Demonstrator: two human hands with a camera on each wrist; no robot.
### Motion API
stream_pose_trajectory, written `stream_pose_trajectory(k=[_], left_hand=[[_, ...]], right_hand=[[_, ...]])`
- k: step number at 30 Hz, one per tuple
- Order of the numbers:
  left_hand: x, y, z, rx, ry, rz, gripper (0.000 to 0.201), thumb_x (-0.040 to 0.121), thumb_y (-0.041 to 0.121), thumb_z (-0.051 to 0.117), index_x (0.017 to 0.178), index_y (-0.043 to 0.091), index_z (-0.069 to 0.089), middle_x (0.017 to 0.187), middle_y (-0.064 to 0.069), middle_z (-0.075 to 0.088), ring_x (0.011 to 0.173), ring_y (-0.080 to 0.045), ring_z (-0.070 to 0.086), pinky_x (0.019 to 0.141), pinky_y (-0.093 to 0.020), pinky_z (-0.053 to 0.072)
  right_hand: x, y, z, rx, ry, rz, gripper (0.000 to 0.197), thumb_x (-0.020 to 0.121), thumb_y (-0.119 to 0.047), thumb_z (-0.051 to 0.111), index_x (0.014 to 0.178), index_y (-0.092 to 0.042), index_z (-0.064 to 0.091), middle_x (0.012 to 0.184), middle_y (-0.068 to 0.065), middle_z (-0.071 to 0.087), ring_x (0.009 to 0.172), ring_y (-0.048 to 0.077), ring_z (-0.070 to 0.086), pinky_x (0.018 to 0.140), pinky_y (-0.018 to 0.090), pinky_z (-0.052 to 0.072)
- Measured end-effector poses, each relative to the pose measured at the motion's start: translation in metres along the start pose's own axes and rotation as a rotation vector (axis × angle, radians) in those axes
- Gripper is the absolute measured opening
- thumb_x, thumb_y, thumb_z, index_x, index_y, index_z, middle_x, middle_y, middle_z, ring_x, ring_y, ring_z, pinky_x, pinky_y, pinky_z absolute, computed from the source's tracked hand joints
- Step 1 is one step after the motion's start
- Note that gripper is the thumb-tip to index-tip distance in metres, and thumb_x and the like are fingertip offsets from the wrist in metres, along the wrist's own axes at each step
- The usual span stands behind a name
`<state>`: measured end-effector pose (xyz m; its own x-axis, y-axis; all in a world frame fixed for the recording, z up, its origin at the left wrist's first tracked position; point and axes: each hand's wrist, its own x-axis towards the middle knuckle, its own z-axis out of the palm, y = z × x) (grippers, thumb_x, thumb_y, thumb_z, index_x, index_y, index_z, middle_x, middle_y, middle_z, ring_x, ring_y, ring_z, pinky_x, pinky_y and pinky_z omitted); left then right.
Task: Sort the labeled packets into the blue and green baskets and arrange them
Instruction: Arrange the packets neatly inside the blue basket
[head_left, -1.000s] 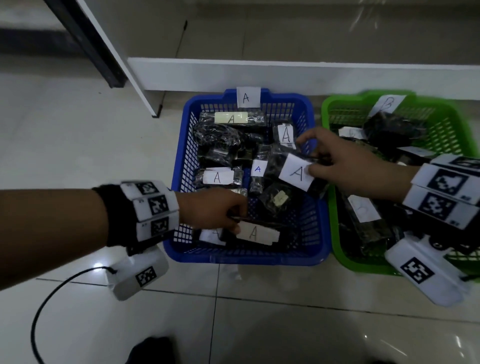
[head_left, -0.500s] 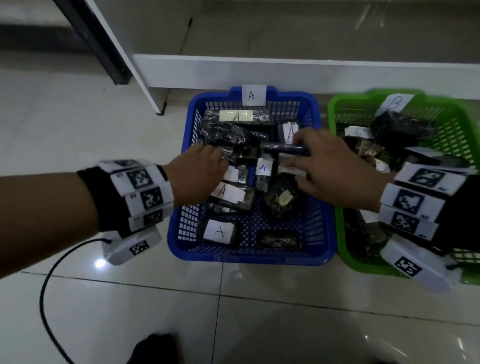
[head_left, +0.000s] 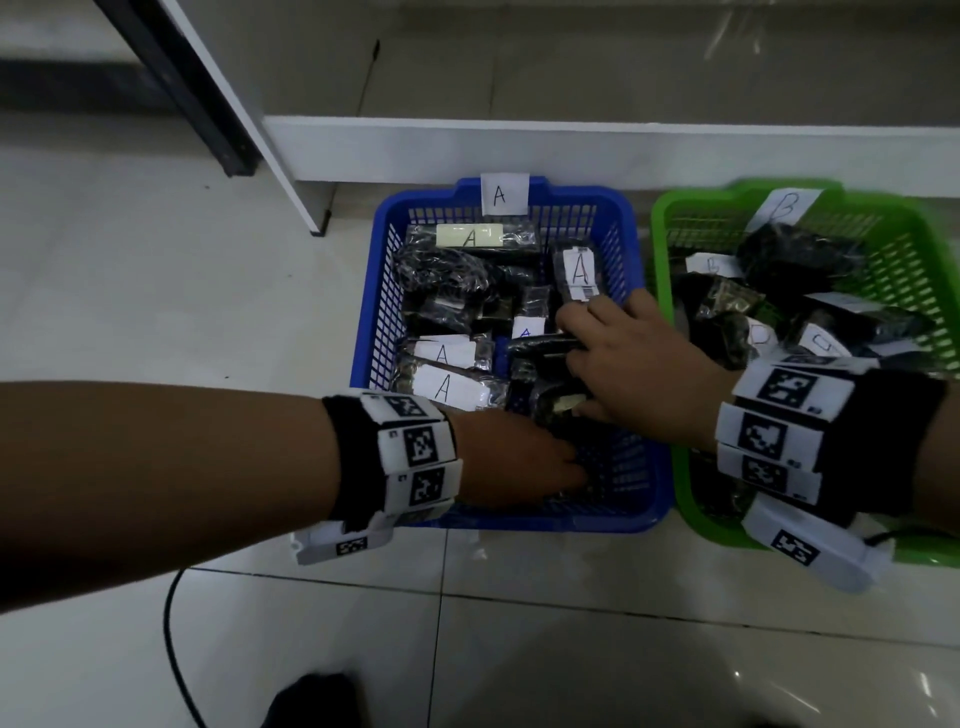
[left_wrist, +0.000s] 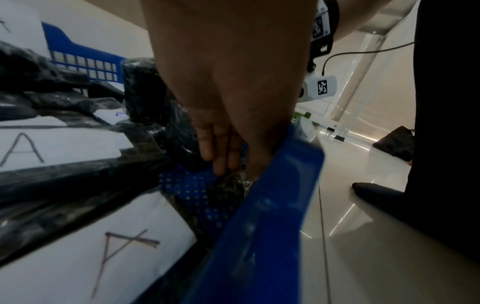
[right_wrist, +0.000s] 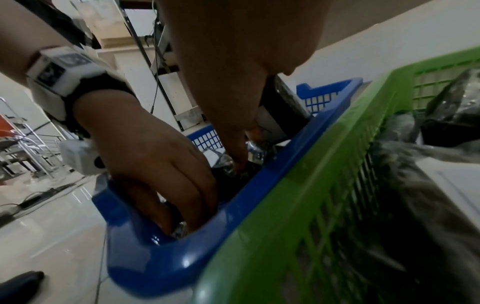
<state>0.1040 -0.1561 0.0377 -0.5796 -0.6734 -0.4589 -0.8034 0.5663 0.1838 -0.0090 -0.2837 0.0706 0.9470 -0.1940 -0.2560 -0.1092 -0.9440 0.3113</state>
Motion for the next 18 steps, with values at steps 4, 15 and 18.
stream_pose_trajectory(k=[4,15,18], left_hand=[[0.003,0.002,0.005,0.044,0.115,0.079,0.022,0.086,0.004,0.060,0.107,0.001,0.060,0.091,-0.017,0.064,0.069,-0.032,0.064,0.053,-0.036,0.050],[0.010,-0.009,0.013,0.058,0.134,0.089,0.038,0.094,0.015,0.044,0.132,0.018,0.047,0.108,-0.014,0.060,0.083,-0.031,0.063,0.064,-0.038,0.054],[0.005,-0.015,0.009,0.153,0.221,0.065,0.033,0.085,0.028,0.060,0.112,0.011,0.056,0.088,-0.010,0.065,0.071,-0.028,0.063,0.062,-0.034,0.052]], right_hand=[[0.001,0.002,-0.012,-0.026,-0.018,-0.044,0.044,0.078,-0.050,0.064,0.101,-0.013,0.066,0.134,0.011,0.037,0.115,0.030,0.042,0.091,0.043,0.032],[0.017,0.011,-0.007,-0.185,-0.038,-0.100,0.020,0.054,-0.023,0.083,0.052,-0.013,0.066,0.100,0.015,0.064,0.073,0.028,0.059,0.077,0.039,0.040],[0.010,0.013,0.000,-0.124,0.032,-0.012,0.014,0.059,-0.021,0.079,0.061,-0.012,0.068,0.104,0.018,0.061,0.078,0.031,0.060,0.077,0.040,0.026]])
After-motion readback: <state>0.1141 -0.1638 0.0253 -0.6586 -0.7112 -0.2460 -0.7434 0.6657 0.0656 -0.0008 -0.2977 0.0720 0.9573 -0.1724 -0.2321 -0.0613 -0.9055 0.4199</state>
